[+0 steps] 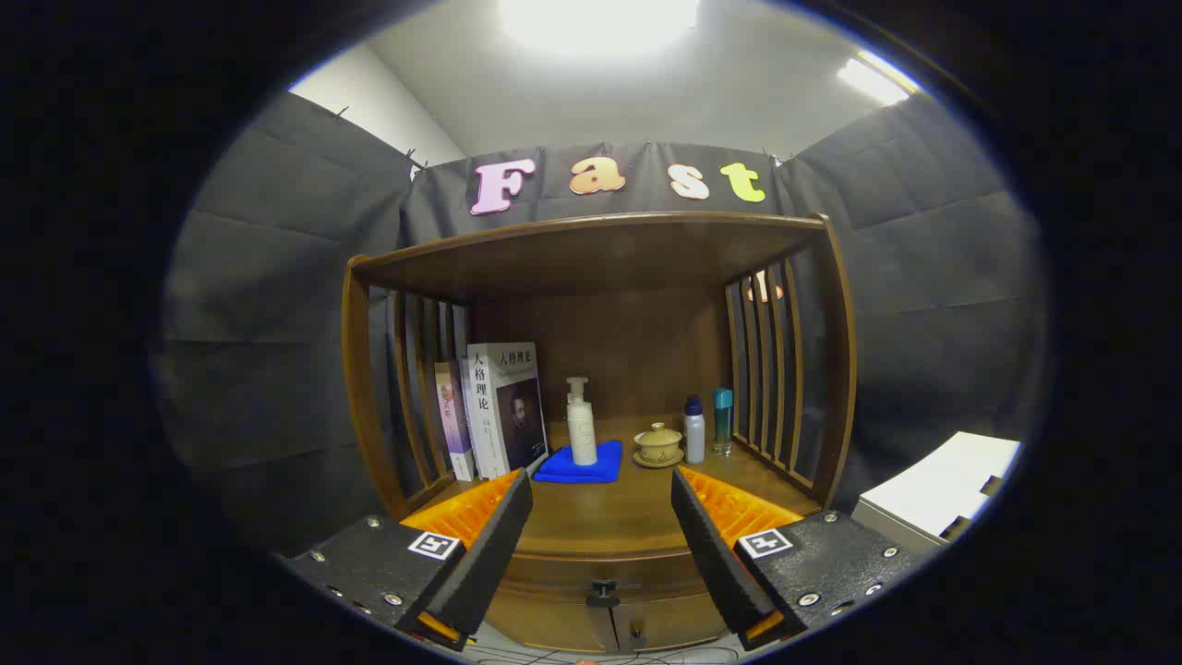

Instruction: Pull open the drawer, take out the items inside it, and place them on the countertop above the cabinet.

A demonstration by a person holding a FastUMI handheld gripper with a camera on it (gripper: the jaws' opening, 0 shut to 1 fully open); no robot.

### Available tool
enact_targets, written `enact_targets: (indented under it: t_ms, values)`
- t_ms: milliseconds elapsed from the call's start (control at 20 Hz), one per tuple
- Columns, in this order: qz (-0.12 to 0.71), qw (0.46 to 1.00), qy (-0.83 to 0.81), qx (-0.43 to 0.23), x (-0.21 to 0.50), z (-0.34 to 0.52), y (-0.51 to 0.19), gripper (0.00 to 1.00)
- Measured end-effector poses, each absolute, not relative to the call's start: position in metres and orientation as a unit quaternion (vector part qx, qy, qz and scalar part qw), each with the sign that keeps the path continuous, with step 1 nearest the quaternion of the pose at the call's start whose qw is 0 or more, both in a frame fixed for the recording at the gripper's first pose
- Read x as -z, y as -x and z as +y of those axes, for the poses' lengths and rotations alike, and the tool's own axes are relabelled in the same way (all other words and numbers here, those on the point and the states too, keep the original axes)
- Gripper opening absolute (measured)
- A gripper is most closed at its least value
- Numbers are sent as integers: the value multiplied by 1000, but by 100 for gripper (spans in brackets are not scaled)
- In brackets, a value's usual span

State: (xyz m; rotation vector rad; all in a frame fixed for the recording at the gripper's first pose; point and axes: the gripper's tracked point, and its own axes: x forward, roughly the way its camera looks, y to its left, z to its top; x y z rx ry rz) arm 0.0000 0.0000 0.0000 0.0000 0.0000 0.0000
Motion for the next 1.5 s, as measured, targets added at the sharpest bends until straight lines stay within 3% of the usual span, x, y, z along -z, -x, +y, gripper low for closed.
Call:
enact_targets:
  t_ms: [1150,1500]
  values:
    - [21,999,25,-28,48,7,-22,94]
    - [35,999,-9,-14,108,13,-38,94]
